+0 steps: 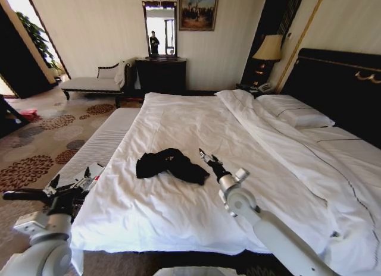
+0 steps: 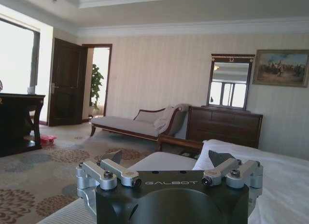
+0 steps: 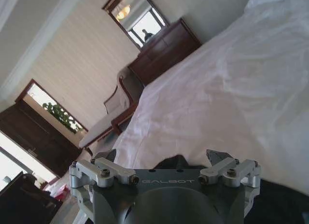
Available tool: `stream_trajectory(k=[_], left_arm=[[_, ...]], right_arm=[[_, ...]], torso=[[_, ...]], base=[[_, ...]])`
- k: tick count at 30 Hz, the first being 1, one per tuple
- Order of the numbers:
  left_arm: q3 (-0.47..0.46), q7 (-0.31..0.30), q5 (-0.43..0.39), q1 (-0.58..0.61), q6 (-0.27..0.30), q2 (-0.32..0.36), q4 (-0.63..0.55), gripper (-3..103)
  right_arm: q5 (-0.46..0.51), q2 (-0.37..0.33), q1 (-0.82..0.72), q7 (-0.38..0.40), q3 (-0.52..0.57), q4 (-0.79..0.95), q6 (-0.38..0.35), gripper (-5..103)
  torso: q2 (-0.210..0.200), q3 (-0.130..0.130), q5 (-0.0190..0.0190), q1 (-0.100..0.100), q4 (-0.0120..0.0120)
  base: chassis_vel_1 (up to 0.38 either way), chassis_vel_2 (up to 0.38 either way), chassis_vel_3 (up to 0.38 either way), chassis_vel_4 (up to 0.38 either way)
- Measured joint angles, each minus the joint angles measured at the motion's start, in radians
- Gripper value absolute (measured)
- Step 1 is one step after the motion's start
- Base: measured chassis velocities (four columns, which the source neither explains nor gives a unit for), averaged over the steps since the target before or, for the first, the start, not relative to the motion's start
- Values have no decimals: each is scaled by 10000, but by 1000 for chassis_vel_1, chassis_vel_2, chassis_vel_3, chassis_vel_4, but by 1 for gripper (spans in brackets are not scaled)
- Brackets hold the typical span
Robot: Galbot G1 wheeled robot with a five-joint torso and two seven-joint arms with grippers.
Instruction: Fold the clothes on the bed.
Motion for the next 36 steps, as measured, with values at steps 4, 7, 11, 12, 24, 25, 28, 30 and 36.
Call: stream_trajectory(k=[4,7,11,12,24,25,28,30,36], left_arm=[[-240,-328,-1112,-175,315,80,-345,100],[-428,-371,-1534,-308,401,-16,-561,100],[-289,-267,-1601,-531,415,-81,-703,100],[-205,-257,-1617,-594,422,-87,-737,100],[-230,-297,-1798,-786,422,-132,-762,100],[-230,-297,-1798,-786,422,-132,-762,100],[-111,-297,-1679,-786,420,-186,-757,100],[-102,-297,-1650,-787,418,-185,-755,100],[-105,-297,-1522,-759,411,-171,-748,100]], right_arm=[[563,553,716,608,-629,-633,-253,100],[976,1114,1349,805,-1139,-1284,-387,100],[1005,1526,1737,792,-1540,-1955,-506,100],[996,1615,1804,791,-1602,-2133,-531,100],[496,1444,1728,881,-1624,-2059,-515,100],[496,1444,1728,881,-1624,-2059,-515,100],[499,1336,1631,1083,-1545,-1812,-576,100],[525,1316,1600,1173,-1531,-1764,-636,100],[666,1332,1439,1451,-1567,-1837,-904,100]], torso=[[-1,1,0,0,-7],[0,1,0,0,4],[0,0,-1,0,-3],[0,0,-1,1,-3],[0,-1,1,0,-4],[0,-1,1,0,-4],[0,-1,2,0,-3],[-1,-1,2,0,-3],[-1,-1,2,-1,-4]], base=[[0,0,0,0],[0,0,0,0],[0,0,0,0],[0,0,0,0],[0,0,0,0],[0,0,0,0],[0,0,0,0],[0,0,0,0],[0,0,0,0]])
